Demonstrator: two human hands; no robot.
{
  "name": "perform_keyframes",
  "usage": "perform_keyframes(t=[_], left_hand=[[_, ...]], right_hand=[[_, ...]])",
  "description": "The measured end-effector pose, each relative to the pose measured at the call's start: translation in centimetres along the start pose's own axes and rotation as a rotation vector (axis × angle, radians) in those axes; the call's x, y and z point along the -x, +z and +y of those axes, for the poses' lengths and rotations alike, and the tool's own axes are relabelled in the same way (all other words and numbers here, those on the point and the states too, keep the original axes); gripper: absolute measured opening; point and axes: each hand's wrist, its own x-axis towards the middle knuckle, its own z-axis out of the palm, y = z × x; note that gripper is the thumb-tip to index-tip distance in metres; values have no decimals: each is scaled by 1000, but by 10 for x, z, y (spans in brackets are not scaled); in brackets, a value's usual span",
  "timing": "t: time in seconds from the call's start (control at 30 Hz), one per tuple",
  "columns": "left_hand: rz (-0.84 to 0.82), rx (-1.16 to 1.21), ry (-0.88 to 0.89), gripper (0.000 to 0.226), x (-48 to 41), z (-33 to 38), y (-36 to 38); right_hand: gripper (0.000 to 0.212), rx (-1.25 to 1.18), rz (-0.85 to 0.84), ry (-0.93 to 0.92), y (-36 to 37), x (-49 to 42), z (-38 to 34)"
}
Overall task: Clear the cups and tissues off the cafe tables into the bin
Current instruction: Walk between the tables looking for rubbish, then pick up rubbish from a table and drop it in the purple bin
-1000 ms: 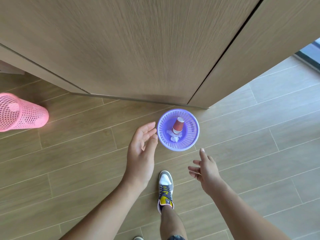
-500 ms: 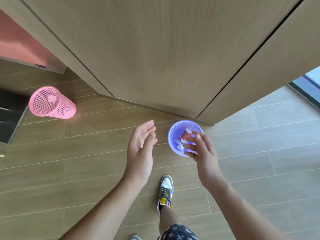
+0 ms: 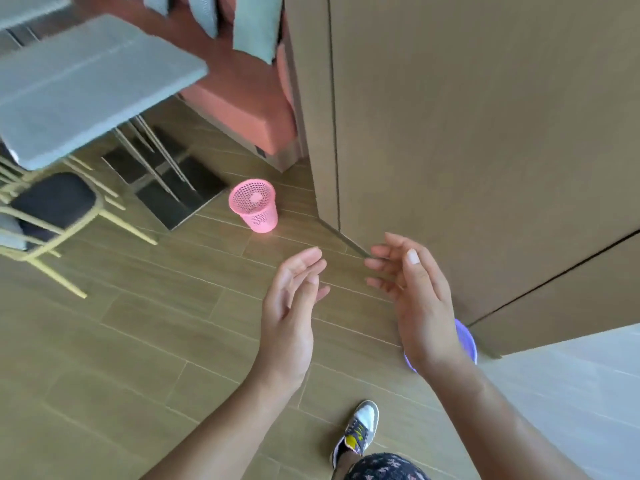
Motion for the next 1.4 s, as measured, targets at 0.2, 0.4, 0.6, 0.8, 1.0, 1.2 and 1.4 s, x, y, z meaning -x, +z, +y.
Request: perform_keyframes(t=[0.2, 0.4, 0.6, 0.8, 1.0, 1.2, 1.4], left_hand=[[273, 40, 127, 32, 87, 58, -119], [627, 53, 237, 32, 209, 101, -241], [987, 68, 333, 30, 332, 131, -341], [1340, 34, 395, 24, 428, 139, -417], [1598, 10, 394, 26, 489, 138, -494], [1802, -26, 416, 27, 516, 157, -593], [1986, -56, 462, 25, 529, 188, -684]], right_hand=[[46, -19, -313, -33, 115, 81, -7], [51, -38, -636, -15, 232, 189, 1], [60, -52, -1009, 39, 344, 308, 13], [70, -70, -1283, 164, 432, 412, 46], [72, -63, -1528, 298, 519, 497, 86], [53, -53, -1727, 356, 638, 567, 118], [65, -73, -1902, 400, 759, 623, 132]])
